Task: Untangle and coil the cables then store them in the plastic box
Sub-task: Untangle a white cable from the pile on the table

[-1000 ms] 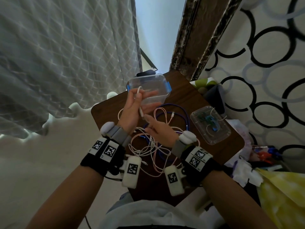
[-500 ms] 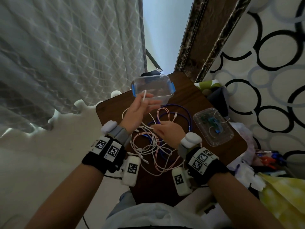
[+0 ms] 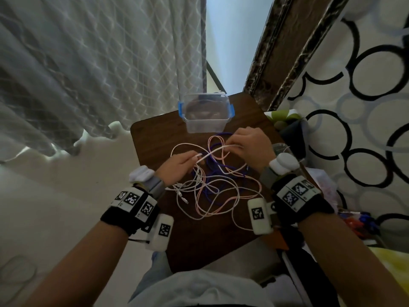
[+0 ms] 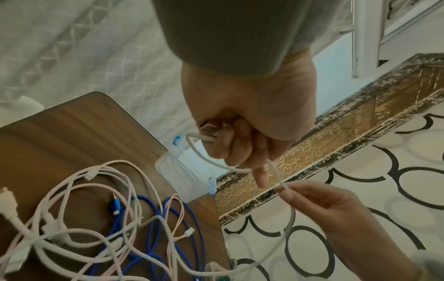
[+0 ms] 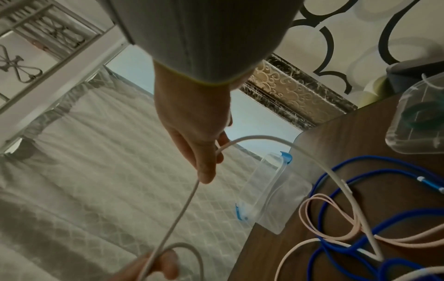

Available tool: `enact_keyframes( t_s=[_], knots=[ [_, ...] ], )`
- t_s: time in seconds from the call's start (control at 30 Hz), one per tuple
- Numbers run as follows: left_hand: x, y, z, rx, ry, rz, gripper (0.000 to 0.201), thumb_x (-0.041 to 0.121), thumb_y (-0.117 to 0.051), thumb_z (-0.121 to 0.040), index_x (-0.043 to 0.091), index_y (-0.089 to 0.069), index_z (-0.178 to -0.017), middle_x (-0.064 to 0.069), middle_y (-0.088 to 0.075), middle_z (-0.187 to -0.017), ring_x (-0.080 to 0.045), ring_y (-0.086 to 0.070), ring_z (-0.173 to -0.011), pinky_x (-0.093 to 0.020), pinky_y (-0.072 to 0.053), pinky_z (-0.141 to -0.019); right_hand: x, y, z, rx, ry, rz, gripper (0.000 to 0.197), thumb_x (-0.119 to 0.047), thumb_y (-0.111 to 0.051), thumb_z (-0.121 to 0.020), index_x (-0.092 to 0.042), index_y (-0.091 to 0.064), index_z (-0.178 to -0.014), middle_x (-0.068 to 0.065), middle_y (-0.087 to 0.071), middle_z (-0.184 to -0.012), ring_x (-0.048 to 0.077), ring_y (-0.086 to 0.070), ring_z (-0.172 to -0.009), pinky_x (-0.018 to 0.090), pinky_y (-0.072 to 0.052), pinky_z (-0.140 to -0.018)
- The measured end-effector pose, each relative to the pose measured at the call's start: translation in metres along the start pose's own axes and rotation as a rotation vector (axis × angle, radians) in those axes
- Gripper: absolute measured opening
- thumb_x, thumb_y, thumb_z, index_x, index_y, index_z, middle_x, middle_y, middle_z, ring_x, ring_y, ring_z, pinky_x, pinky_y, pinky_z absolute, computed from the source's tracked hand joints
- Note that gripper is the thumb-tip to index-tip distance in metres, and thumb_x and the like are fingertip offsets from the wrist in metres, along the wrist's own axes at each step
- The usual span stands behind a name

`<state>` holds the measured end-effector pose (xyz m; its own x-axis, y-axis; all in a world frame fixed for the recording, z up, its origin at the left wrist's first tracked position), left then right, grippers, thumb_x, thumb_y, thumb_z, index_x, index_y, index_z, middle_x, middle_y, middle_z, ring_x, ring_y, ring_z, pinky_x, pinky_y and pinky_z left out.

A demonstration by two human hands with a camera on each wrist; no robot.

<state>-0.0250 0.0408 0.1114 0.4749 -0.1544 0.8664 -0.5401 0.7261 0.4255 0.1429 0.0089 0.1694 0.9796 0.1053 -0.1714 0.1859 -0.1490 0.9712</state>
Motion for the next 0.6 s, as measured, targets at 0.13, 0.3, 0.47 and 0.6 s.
enact_keyframes(
  t_s=[0.13,0.3,0.47,0.6],
  knots=[
    [0.022,-0.005,0.002,-0.080,-0.065,0.149,0.031,0.030,-0.038,-0.098,0.016,-0.064,-0.090,0.016,-0.049,-0.045,0.001,-0.042,-0.042,-0.010,-0.029,-0.046,-0.005,-0.009,-0.008,0.073,-0.036,0.020,0.021,-0.029,-0.057,-0.086,-0.018,-0.073,-0.095,0.006,-0.070,-0.089,0.029,-0.060,-0.083,0.036,-0.041,-0.075],
    [0.026,-0.001,-0.010,0.029,-0.067,0.777,0.035,0.020,-0.028,-0.101,0.011,-0.057,-0.083,0.011,-0.033,-0.045,-0.002,-0.025,-0.037,-0.013,-0.022,-0.035,-0.013,-0.048,-0.002,-0.009,-0.205,-0.451,0.025,-0.023,-0.048,-0.093,-0.007,-0.062,-0.106,0.011,-0.065,-0.101,0.020,-0.057,-0.090,0.033,-0.043,-0.080],
    [0.028,0.017,-0.014,0.145,-0.112,1.100,0.035,0.020,-0.023,-0.101,0.011,-0.053,-0.087,0.009,-0.037,-0.047,-0.001,-0.026,-0.034,-0.011,-0.023,-0.031,0.003,-0.087,0.033,-0.104,-0.557,-0.738,0.016,-0.020,-0.045,-0.097,-0.007,-0.053,-0.104,0.010,-0.065,-0.095,0.017,-0.058,-0.087,0.034,-0.045,-0.083],
    [0.026,0.025,-0.016,0.194,-0.128,1.248,0.034,0.022,-0.023,-0.101,0.010,-0.054,-0.094,0.008,-0.033,-0.042,-0.002,-0.024,-0.032,-0.010,-0.020,-0.030,0.004,-0.083,0.043,-0.010,-0.509,-0.622,0.020,-0.023,-0.040,-0.099,-0.010,-0.054,-0.100,0.005,-0.055,-0.071,0.018,-0.051,-0.063,0.039,-0.041,-0.064]
  ],
)
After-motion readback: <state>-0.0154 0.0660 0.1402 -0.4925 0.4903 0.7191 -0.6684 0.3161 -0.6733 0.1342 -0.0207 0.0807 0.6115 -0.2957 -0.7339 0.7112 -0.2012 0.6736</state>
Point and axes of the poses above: each hand's wrist, its own z-axis away from the middle knuckle, its own y-axis out of the back of the hand, x = y × z, the point moved 7 cm from there along -z, towards the middle knuckle
